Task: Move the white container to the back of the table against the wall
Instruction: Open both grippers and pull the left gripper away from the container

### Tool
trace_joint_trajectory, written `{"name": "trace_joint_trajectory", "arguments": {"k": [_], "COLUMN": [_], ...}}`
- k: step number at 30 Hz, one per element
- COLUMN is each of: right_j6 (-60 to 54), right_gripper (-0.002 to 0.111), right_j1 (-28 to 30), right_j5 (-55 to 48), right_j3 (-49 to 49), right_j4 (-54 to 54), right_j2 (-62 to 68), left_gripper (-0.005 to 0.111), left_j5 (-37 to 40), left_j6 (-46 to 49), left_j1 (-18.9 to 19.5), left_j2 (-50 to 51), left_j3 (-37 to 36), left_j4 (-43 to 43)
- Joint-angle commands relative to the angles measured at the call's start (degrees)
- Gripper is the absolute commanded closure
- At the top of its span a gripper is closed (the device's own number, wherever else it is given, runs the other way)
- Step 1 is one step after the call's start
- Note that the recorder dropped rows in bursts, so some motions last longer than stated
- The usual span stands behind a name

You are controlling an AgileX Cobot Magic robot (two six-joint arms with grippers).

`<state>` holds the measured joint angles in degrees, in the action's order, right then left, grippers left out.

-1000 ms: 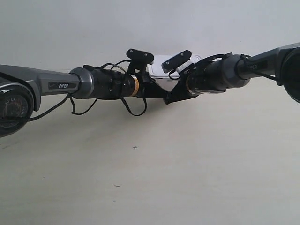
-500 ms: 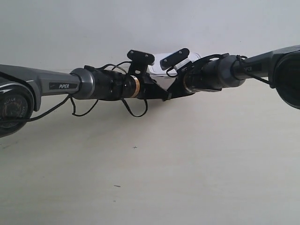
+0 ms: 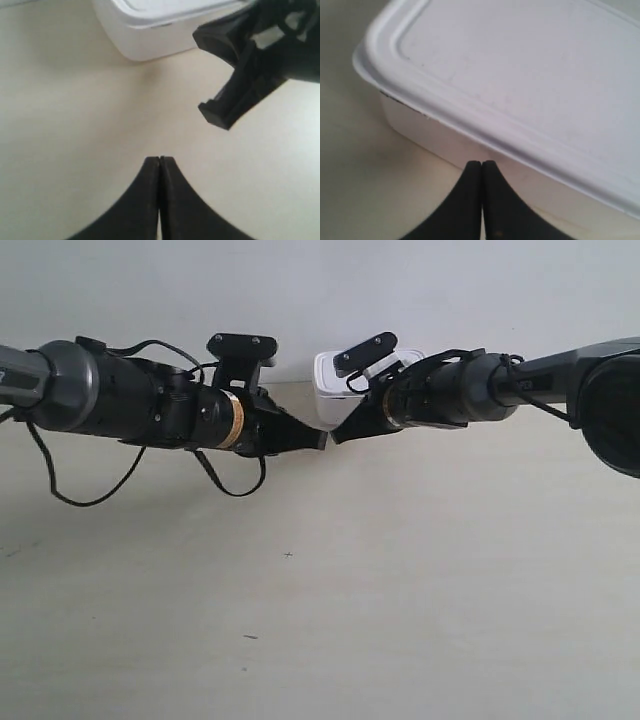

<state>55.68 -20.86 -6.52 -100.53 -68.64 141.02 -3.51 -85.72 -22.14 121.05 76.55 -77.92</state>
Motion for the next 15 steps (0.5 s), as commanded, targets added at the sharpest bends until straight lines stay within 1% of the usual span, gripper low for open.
{"name": "trace_joint_trajectory", "arguments": {"k": [1,5,9,12,15], "right_j6": [-0.1,-0.1,-0.2,-0.2,-0.2], "right_gripper": [0.108,0.108,0.108,0.108,0.108], "right_j1": [0.2,0.2,0.2,0.2,0.2], "right_j5": [2.6,0.5,0.7,1.4,-1.3], "right_j3": [-1.1,-3.9,-4.5,-5.2,-6.8], "right_j4": [0.9,2.7,2.8,2.3,2.4], "right_j2": [1.0,3.0,3.3,3.3,4.0], "left_gripper": [0.107,0.107,0.107,0.107,0.107], "left_j5": [-1.5,-1.7,-2.0,-3.8,-4.2], "left_j6": [-0.6,-0.3,-0.3,-0.3,-0.3], "left_j1": [-0.1,-0.1,-0.1,-0.1,-0.7], "left_j2": [-6.2,-12.2,-16.6,-20.0,-23.7], "left_j3": [-8.3,-16.4,-20.5,-24.4,-28.3], "left_j4": [0.4,0.4,0.5,0.5,0.5]}}
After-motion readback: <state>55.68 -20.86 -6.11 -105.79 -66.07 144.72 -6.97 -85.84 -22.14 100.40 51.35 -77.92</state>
